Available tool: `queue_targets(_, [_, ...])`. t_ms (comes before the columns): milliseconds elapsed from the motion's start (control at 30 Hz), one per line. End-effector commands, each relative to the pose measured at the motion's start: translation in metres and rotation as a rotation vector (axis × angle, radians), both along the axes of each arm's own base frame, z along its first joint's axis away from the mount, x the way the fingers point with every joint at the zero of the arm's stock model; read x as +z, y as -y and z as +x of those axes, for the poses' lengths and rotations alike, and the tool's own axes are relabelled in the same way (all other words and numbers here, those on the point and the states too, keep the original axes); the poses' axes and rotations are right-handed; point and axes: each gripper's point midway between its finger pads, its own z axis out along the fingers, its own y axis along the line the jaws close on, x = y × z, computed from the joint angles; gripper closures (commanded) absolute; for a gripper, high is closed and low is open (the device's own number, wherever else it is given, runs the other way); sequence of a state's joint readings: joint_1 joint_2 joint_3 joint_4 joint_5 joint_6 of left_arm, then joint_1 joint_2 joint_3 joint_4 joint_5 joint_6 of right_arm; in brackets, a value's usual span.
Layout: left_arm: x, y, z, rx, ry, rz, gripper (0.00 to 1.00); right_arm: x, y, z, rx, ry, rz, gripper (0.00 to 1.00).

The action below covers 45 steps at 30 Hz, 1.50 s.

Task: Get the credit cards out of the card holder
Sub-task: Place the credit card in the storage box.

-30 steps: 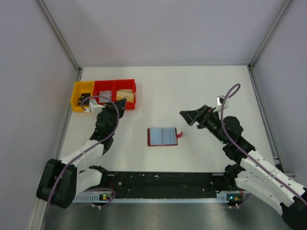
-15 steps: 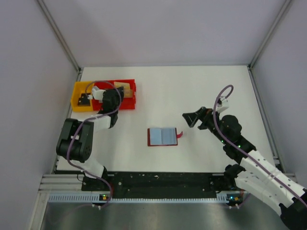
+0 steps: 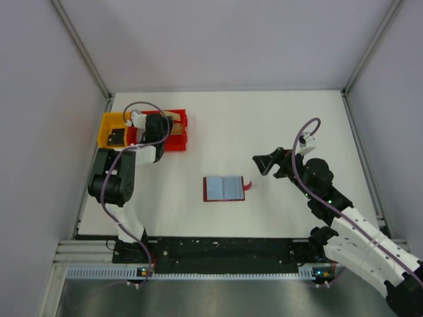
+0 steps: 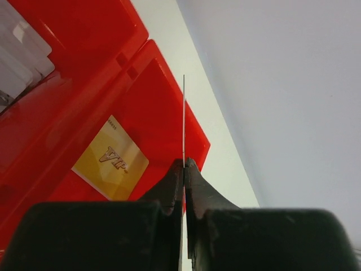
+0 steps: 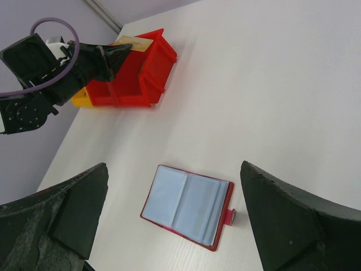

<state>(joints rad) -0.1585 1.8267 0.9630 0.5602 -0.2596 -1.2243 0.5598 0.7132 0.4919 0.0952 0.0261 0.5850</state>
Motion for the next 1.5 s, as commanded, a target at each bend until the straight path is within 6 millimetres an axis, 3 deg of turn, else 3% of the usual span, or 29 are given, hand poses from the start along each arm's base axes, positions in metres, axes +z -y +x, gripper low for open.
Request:
queue_targets(0, [-0.008,0.007,0.005,-0.022,-0.018,0.004,1.0,0.023,0.005,0.005,-0.024,0.062,0.013,0.02])
queue_targets(433, [-0.029,0.018,0.011,-0.072,-0.084,0.023,0.99,0.022,0.003,0.005,-0.016,0.06,0.013,0.02])
queue_targets(633, [-0.038,0.02,0.004,-0.084,-0.129,0.003,0.72,0.024,0.003,0.004,-0.012,0.062,0.018,0.02])
queue_targets(833, [-0.03,0.017,-0.005,-0.083,-0.147,0.025,0.53,0.026,0.001,0.003,0.0,0.061,0.026,0.02])
queue_targets(1033, [0.001,0.011,-0.022,-0.085,-0.125,0.067,0.33,0.026,0.001,0.003,0.007,0.051,0.011,0.02])
queue_targets(1200, [0.034,0.023,-0.049,-0.18,-0.101,0.141,0.23,0.02,-0.005,0.003,0.04,0.016,-0.033,0.02])
queue_targets(1367, [0.076,0.054,-0.091,-0.34,-0.007,0.268,0.22,-0.001,-0.024,-0.001,0.152,-0.088,-0.087,0.02])
queue_targets(1467, [0.093,0.083,-0.122,-0.493,0.027,0.353,0.24,-0.02,-0.037,-0.001,0.222,-0.181,-0.127,0.05])
